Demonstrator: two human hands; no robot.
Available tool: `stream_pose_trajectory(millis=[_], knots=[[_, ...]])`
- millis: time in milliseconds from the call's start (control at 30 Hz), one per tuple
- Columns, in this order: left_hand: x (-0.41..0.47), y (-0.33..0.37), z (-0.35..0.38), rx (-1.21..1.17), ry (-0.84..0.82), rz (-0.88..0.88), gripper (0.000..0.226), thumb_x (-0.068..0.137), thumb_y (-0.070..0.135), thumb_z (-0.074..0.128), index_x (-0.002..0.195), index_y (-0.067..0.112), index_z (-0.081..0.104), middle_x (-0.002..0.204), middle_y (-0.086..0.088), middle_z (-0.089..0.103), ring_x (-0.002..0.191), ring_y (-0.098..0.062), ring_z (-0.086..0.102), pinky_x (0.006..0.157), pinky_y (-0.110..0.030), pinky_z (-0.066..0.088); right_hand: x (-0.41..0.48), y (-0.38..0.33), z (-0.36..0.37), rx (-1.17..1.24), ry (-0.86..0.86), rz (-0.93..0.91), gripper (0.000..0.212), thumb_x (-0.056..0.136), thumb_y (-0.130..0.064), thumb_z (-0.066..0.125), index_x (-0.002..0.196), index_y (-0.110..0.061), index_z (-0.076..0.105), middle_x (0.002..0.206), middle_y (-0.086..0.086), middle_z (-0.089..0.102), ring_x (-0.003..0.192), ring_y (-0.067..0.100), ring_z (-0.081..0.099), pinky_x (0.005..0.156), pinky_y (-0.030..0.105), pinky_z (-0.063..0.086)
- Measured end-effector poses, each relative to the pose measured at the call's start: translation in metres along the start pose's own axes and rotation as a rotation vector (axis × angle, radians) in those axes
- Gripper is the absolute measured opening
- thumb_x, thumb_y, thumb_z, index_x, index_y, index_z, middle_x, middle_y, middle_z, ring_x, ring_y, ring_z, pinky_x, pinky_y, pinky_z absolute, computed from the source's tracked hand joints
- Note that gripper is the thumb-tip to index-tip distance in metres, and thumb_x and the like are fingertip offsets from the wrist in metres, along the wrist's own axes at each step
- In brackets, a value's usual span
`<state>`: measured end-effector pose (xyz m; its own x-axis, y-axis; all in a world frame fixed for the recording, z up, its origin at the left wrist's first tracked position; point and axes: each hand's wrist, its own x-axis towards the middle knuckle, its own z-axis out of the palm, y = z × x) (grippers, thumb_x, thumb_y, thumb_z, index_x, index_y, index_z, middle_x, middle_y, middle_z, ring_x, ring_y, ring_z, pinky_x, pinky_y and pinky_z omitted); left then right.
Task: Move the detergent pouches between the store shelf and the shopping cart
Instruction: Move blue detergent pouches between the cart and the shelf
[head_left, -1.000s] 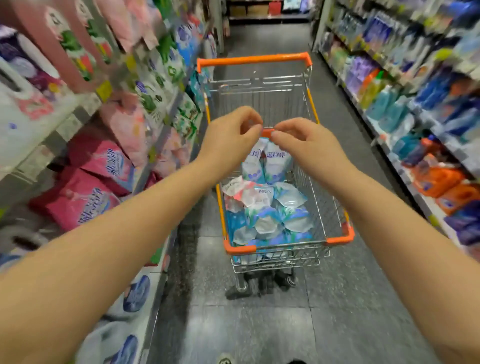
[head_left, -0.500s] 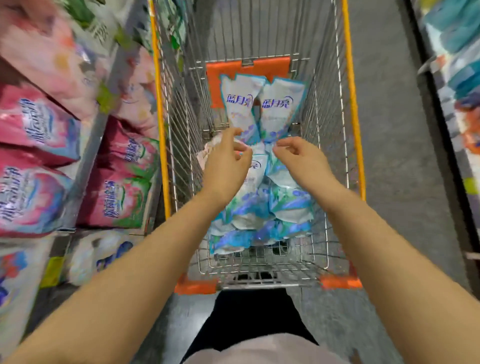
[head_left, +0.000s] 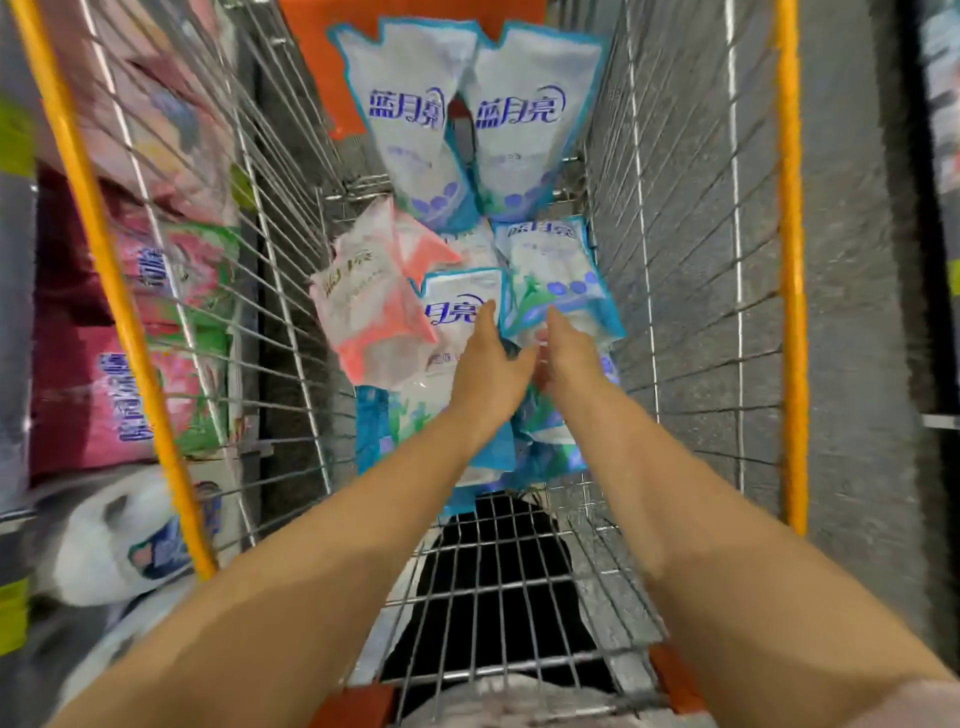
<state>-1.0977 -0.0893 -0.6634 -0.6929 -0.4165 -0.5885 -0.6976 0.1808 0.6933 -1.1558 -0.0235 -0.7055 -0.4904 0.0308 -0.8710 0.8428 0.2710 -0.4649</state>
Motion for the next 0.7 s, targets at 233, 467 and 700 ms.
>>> stream_pose_trajectory(millis=[233,467,700], knots=[[0.020,-0.011,0.008,0.010,-0.044,-0.043,0.053,0.096,0.030,0.046,0.142,0.012,0.027,0.087,0.010,0.049,0.092,-0.014,0.050,0.066,-0.017,0.027,0.023,-0.014,0.013,0.142,0.103,-0.039,0.031,0.092,-0.015,0.048,0.062,-0.015,0.051,0.074,0.010,0.060,0.080,0.030,0.059,0.084,0.043,0.050],[0.037,0.003,0.001,-0.920,-0.222,-0.574,0.047,0.093,0.055,0.036,0.079,0.013,0.049,0.064,-0.004,0.056,0.046,-0.017,0.061,0.064,-0.035,0.046,-0.013,-0.042,0.001,0.262,0.106,-0.146,0.032,0.092,-0.007,0.044,0.060,-0.009,0.046,0.027,-0.006,0.045,0.024,0.002,0.040,0.038,0.016,0.035],[0.038,0.034,-0.005,-0.980,-0.477,-0.482,0.071,0.092,0.061,0.026,0.082,0.007,0.072,0.075,-0.013,0.072,0.063,-0.023,0.070,0.063,-0.032,0.055,-0.094,-0.002,-0.020,0.139,0.080,-0.329,0.033,0.076,-0.029,0.055,0.045,-0.017,0.051,0.036,-0.007,0.050,0.047,0.010,0.049,0.061,0.028,0.043]])
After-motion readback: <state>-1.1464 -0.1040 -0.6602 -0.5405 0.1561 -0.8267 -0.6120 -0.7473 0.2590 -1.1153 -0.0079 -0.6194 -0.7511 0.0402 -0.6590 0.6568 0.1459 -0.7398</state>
